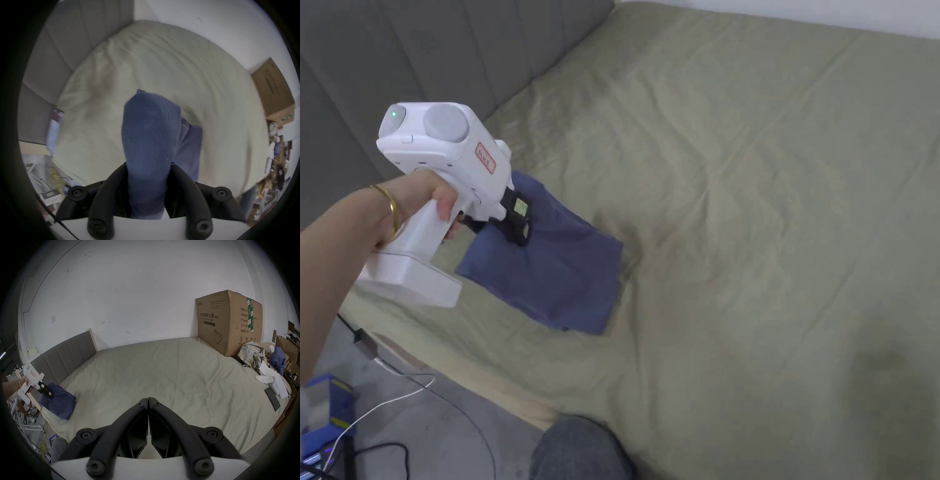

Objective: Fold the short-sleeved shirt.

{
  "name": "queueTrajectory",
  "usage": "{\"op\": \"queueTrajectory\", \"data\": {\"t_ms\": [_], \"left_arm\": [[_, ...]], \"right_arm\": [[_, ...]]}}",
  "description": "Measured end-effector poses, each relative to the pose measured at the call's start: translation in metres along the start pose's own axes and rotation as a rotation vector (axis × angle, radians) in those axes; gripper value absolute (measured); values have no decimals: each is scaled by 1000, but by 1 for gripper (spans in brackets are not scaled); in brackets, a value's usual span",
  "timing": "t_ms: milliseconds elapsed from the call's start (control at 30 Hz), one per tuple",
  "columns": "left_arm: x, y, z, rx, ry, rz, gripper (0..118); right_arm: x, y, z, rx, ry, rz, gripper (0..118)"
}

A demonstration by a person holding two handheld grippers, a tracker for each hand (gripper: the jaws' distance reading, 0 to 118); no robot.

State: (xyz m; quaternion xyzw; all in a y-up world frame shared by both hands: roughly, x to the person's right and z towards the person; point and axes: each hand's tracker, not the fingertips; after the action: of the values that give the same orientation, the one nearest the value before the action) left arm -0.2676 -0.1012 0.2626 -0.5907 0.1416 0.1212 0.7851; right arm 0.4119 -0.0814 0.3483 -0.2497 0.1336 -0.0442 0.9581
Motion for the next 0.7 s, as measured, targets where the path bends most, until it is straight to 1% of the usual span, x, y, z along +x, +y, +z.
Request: {"op": "queueTrajectory", "data": {"t_ms": [67, 100, 133, 167, 200, 233, 267, 300, 333, 400, 433, 467, 533, 600, 633, 700], "left_arm": [[-17, 9, -11, 21, 126, -19, 23], [-26, 11, -16, 42, 175, -23, 25], [-33, 13, -21, 59, 237, 6, 33], [-38, 13, -26, 74, 281, 22, 46], [-42, 11, -29, 108, 340, 32, 66], [-42, 8, -31, 142, 403, 15, 77], [-41, 6, -31, 164, 454, 5, 85], [-41, 5, -28, 201, 502, -8, 87], [-37, 4, -22, 246, 514, -17, 87], [-22, -1, 3, 406, 502, -4, 86], [-13, -3, 16, 482, 502, 5, 84], [2, -7, 34, 577, 479, 11, 79], [33, -13, 67, 729, 402, 4, 57], [70, -22, 100, 835, 354, -24, 34], [88, -28, 113, 896, 318, -34, 26], [129, -41, 141, 1000, 243, -77, 17]], "right_arm": [[-5, 1, -3, -10, 2, 8, 0], [-4, 2, -2, -13, 3, 13, 0], [-3, 2, -2, -12, 4, 14, 0], [-3, 3, -3, -12, 5, 15, 0], [-2, 4, -2, -12, 9, 10, 0], [-1, 4, -2, -13, 8, 11, 0], [1, 5, -2, -14, 9, 12, 0], [3, 5, -1, -15, 11, 15, 0], [6, 6, 1, -14, 11, 19, 0], [11, 8, 5, -7, 16, 26, 0], [13, 9, 8, -1, 14, 29, 0], [19, 12, 13, 10, 14, 32, 0], [23, 18, 19, 41, 12, 33, 0], [31, 27, 29, 81, 0, 49, 0], [36, 32, 34, 105, -3, 57, 0], [44, 44, 44, 135, -8, 71, 0]]}}
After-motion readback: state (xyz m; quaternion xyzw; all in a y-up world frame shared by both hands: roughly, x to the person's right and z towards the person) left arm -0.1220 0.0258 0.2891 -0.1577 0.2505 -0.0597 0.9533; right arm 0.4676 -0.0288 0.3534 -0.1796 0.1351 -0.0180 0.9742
